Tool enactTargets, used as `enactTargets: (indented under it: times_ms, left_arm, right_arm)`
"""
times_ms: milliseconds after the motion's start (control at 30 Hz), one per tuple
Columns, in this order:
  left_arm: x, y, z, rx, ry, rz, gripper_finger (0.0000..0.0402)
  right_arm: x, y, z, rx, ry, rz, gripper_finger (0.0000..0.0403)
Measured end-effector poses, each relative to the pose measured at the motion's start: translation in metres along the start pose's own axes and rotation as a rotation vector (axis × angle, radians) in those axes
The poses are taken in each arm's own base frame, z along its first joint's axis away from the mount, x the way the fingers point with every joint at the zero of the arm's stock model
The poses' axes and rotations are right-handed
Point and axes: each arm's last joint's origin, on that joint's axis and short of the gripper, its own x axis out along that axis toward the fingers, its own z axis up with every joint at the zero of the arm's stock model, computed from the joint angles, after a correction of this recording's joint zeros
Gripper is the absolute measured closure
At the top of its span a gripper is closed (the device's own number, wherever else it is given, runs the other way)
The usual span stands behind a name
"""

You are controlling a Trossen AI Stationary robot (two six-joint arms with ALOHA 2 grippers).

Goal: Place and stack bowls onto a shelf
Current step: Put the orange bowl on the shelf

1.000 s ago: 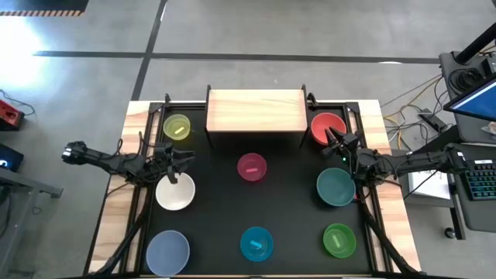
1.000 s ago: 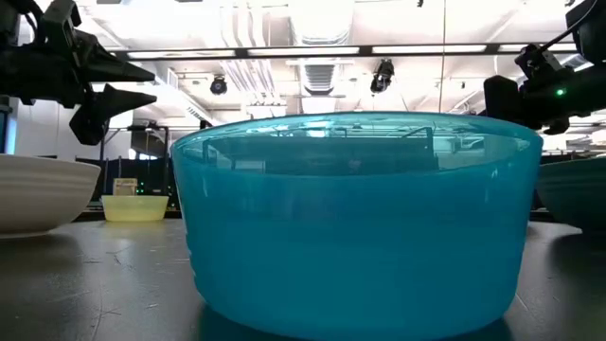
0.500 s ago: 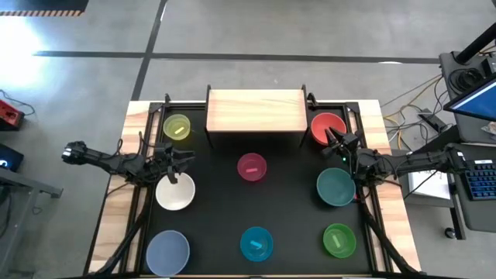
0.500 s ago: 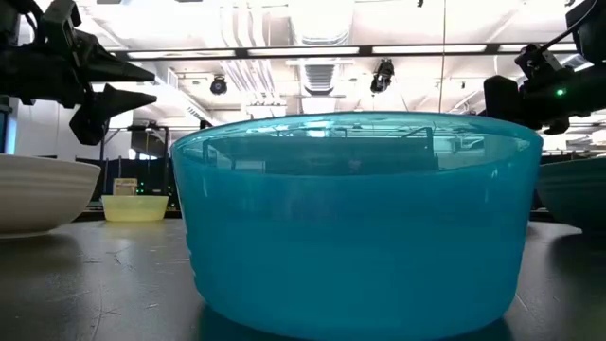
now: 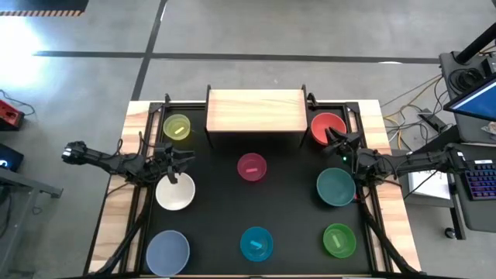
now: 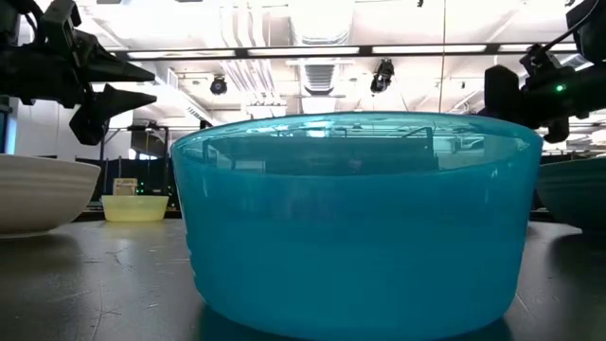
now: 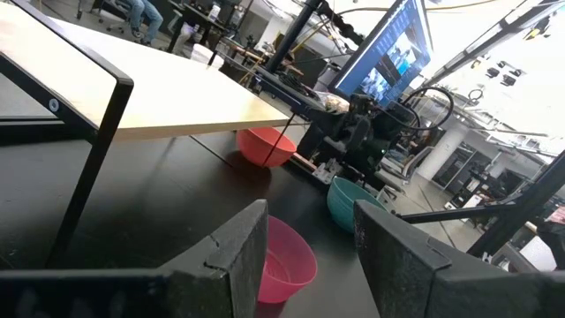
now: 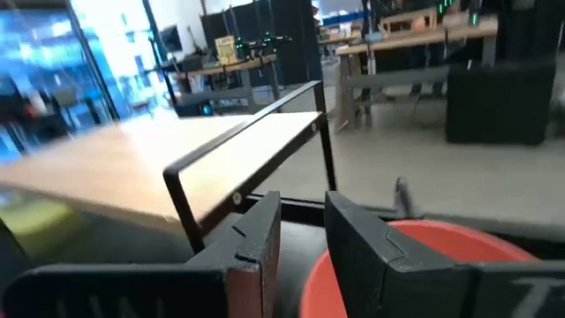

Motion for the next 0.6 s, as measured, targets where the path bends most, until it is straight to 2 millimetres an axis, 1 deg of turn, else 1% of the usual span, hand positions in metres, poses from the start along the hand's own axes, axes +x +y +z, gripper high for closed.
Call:
enactTargets:
  times_ms: [133, 600]
  left_arm:
    - [0.0000, 0.0000, 0.0000, 0.000, 0.000, 0.000, 0.0249]
    - [0.0000, 0.0000, 0.0001, 0.000, -0.001, 0.000, 0.0249]
  right_arm:
    - [0.0000, 0.0000, 0.0001, 0.114, 0.000, 0.000, 0.0321]
    - [0.0001, 0.0007, -0.0009, 0.106, 0.013, 0.026, 0.0321]
